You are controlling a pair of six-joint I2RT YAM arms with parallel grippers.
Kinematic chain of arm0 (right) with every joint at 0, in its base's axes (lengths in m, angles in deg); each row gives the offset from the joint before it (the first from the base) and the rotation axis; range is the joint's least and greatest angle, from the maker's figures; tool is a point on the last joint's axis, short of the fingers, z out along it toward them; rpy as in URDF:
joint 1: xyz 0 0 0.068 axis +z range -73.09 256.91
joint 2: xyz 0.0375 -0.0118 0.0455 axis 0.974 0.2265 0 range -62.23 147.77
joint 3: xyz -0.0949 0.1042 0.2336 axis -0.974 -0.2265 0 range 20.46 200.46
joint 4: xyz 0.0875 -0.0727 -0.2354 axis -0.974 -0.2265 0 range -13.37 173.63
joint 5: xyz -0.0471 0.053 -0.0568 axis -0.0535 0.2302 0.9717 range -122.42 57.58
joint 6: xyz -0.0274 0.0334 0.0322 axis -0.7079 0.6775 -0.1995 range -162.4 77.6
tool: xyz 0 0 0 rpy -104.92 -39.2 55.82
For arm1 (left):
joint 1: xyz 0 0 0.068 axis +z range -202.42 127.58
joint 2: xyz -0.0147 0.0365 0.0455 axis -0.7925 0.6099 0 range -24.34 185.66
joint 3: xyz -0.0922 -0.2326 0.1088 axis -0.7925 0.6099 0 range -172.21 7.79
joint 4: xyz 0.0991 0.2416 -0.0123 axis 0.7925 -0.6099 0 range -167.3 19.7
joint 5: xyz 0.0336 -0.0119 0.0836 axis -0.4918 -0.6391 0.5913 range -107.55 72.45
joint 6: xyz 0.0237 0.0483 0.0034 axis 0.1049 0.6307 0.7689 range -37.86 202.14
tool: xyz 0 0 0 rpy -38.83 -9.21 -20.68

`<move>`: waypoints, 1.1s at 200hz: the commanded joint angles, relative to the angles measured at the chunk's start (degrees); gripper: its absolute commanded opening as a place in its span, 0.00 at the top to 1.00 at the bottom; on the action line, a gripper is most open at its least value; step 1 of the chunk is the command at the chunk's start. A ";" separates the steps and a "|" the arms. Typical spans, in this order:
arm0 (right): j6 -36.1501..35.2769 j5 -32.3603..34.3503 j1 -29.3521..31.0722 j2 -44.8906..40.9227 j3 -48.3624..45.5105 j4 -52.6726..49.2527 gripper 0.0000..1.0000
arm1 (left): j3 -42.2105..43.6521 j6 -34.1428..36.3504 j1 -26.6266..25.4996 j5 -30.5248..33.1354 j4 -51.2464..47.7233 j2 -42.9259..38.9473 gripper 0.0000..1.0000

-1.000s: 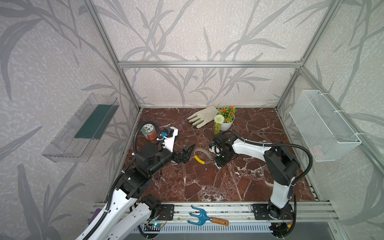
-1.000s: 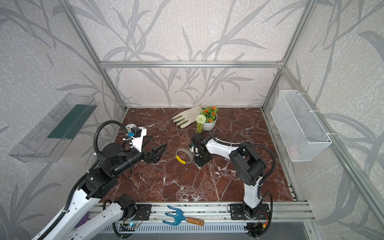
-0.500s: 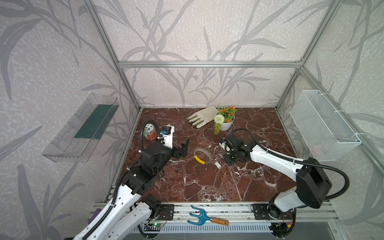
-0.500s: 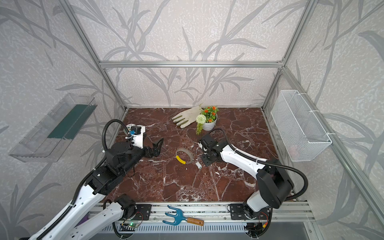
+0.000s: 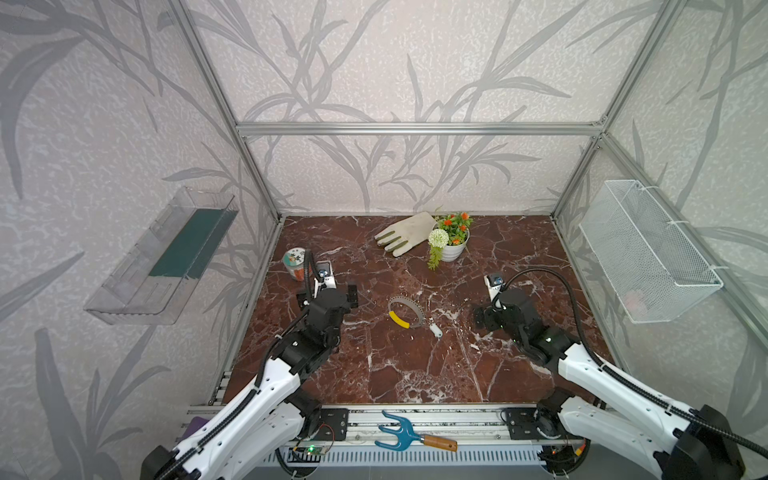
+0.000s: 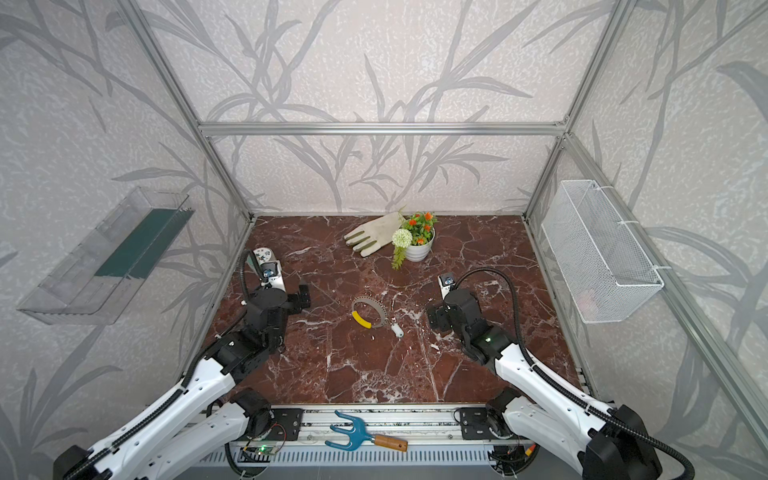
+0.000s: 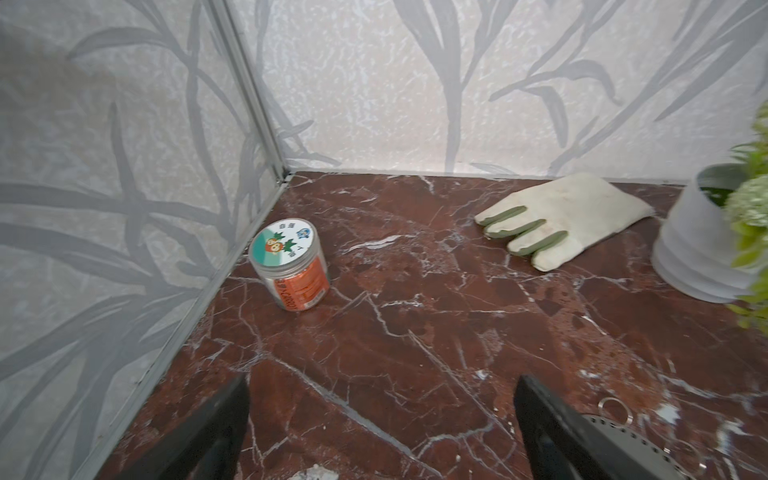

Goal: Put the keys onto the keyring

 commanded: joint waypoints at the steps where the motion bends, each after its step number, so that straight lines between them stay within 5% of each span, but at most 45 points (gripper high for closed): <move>1: -2.32 7.81 -3.76 0.25 -2.42 11.24 0.01 | 3.14 1.12 2.39 9.17 7.38 3.83 0.01; 44: -1.63 10.41 -12.79 10.33 -4.90 23.26 0.01 | 4.43 -0.79 14.75 2.86 14.15 13.56 0.01; 87: -2.64 9.39 -17.94 22.69 -3.72 31.81 0.01 | 1.25 6.99 18.44 3.36 27.04 29.37 0.01; 116: -5.98 6.92 -19.92 28.47 -1.39 38.17 0.01 | 2.54 11.48 20.46 -2.53 39.60 37.72 0.01; 148: -4.45 -0.99 -24.30 33.53 -2.72 48.18 0.01 | 3.42 14.07 22.48 -9.35 48.20 42.03 0.01; 160: -4.61 -2.72 -24.53 32.45 -1.89 44.01 0.01 | 4.67 11.85 24.16 -11.87 48.33 40.82 0.01; 178: -5.45 -6.19 -24.55 33.43 -4.52 51.13 0.01 | 9.30 9.55 27.34 -19.38 53.65 39.39 0.01; 199: -8.44 -11.19 -24.38 37.05 -8.60 62.88 0.01 | 9.98 9.42 27.80 -19.68 57.16 41.58 0.01; 220: -8.59 -12.10 -24.36 35.88 -8.83 60.80 0.01 | 9.88 8.91 28.35 -20.69 56.67 41.52 0.01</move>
